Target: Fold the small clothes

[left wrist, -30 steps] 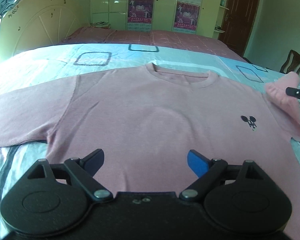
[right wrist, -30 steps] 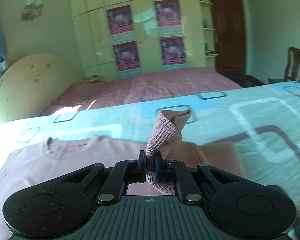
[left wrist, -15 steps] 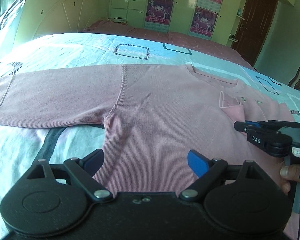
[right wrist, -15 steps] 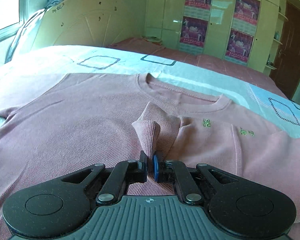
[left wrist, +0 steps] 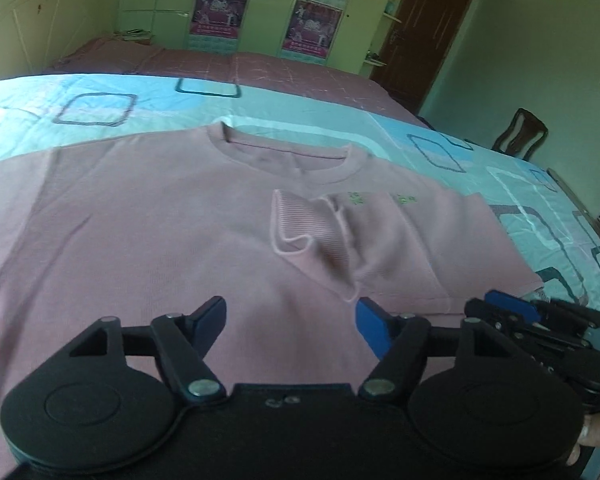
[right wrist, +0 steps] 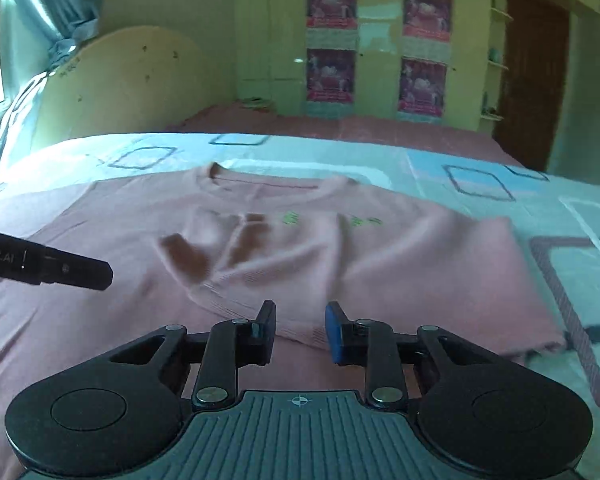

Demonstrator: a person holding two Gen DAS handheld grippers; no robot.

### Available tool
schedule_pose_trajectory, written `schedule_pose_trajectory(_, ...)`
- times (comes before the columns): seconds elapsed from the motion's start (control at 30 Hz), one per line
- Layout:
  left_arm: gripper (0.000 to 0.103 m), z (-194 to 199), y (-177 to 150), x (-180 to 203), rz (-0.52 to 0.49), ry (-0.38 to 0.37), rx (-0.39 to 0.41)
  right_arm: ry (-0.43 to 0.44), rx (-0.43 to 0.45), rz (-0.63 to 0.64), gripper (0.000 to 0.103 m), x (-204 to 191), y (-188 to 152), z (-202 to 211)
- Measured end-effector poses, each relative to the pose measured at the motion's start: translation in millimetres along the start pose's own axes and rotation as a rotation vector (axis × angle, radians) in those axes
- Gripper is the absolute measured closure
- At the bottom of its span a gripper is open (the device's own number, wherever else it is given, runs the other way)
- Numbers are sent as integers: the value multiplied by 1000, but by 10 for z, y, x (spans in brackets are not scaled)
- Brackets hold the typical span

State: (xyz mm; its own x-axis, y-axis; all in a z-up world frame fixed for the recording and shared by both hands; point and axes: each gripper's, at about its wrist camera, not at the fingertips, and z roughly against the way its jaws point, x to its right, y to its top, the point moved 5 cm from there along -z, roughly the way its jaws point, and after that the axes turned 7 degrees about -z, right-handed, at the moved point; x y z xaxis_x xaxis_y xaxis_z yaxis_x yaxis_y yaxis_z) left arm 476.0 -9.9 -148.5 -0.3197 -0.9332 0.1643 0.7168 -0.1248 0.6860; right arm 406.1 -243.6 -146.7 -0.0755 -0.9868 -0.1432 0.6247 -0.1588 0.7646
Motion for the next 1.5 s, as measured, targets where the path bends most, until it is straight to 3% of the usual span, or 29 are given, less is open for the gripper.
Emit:
schedule_pose_trajectory(0.13, 38, -363, 74, 155, -11, 21, -50, -77, -50, -78, 75, 582, -69, 92)
schedule_pose_trajectory(0.27, 64, -571, 136, 216, -3, 16, -57, -126, -63, -167, 74, 997, -40, 68)
schedule_pose_trajectory(0.33, 72, -646, 188, 245, -7, 15, -55, -136, -71, -193, 74, 1142, -39, 12)
schedule_pose_trajectory(0.4, 93, -690, 242, 261, -20, 6, -49, -131, -65, -213, 74, 1205, -11, -59)
schedule_pose_trajectory(0.43, 98, -629, 293, 258, -16, 0, -16, -130, -64, -220, 74, 1229, 1, -80)
schedule_pose_trajectory(0.53, 98, -331, 486, 129, 0, 10, 114, -135, -55, -234, 74, 1286, 33, -120)
schedule_pose_trajectory(0.57, 98, -281, 502, 66, -3, 25, 124, -136, -51, -235, 75, 1298, 37, -128)
schedule_pose_trajectory(0.67, 98, -286, 406, -166, -27, 86, 83, -138, -45, -240, 75, 1322, 36, -132)
schedule_pose_trajectory(0.77, 98, -358, 220, -372, 37, 85, 29, -137, -47, -236, 75, 1326, 40, -142)
schedule_pose_trajectory(1.0, 98, -259, 131, -380, 79, 84, 78, -142, -56, -165, 75, 1304, 16, -123)
schedule_pose_trajectory(1.13, 97, -302, 41, -429, 88, 63, 51, -126, -72, -135, 75, 1279, 3, -69)
schedule_pose_trajectory(1.17, 95, -296, 34, -441, 89, 40, 46, -109, -81, -135, 74, 1280, 2, -32)
schedule_pose_trajectory(1.23, 66, -228, 28, -501, 105, -7, 62, -75, -61, -142, 74, 1306, 28, 108)
schedule_pose_trajectory(1.27, 35, -172, 32, -537, 104, -8, 92, -55, -47, -150, 74, 1322, 56, 175)
schedule_pose_trajectory(1.3, 16, -114, 53, -582, 95, 19, 133, -42, -37, -155, 74, 1341, 98, 214)
schedule_pose_trajectory(1.33, 18, -94, 88, -638, 92, 40, 155, -34, -24, -160, 74, 1365, 155, 228)
schedule_pose_trajectory(1.4, 34, -174, 187, -764, 137, 15, 140, -10, -8, -212, 74, 1457, 301, 163)
schedule_pose_trajectory(1.5, 41, -395, 365, -844, 144, 7, 107, 12, 12, -293, 74, 1580, 561, -81)
